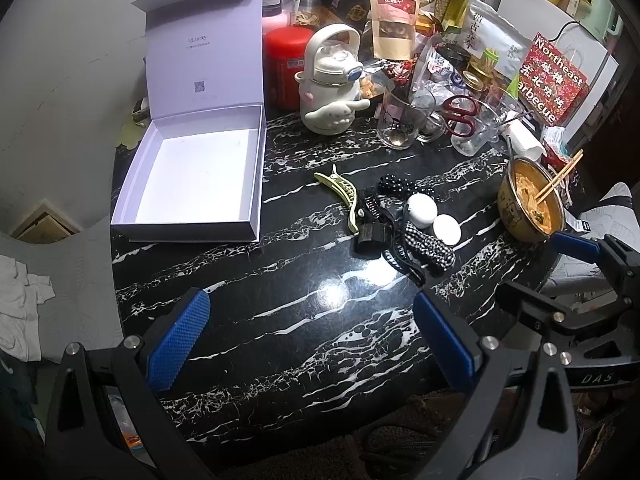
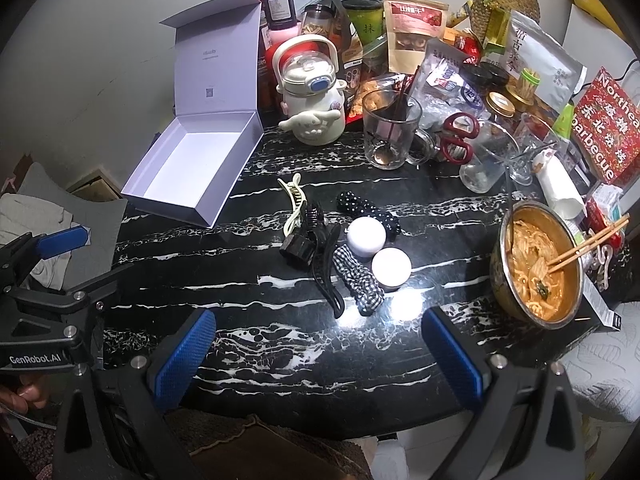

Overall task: Organize objects
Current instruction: 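Move both tools toward the compacts and black hair clips on the table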

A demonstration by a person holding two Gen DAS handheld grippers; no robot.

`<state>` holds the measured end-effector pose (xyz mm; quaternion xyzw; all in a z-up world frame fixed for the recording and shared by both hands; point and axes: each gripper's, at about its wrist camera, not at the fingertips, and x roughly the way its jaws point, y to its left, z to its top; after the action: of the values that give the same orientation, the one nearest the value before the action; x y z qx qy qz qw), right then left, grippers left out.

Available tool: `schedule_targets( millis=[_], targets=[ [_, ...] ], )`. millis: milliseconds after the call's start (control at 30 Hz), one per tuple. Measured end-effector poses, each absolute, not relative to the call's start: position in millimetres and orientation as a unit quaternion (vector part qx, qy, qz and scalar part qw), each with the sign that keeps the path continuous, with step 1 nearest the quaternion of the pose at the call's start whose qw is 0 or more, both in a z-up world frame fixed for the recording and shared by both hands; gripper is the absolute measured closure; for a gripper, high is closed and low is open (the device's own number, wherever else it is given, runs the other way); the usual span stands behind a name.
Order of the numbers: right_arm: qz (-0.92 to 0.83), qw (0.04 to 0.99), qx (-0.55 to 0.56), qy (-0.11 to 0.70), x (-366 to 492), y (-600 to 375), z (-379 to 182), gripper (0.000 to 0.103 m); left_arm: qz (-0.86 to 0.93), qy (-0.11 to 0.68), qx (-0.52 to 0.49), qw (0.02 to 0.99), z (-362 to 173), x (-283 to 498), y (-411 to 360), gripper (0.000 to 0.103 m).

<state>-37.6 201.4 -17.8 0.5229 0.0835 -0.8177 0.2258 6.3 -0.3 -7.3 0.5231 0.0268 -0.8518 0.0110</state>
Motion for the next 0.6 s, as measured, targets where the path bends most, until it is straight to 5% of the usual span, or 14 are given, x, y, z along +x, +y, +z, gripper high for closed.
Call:
schedule_targets(
  millis=[600],
  targets=[
    [-0.805,0.218,0.547,0.074,-45,216,-32,0.0,-0.831,0.034,0.555,-0.004,-24,-8,12,0.001]
  ],
)
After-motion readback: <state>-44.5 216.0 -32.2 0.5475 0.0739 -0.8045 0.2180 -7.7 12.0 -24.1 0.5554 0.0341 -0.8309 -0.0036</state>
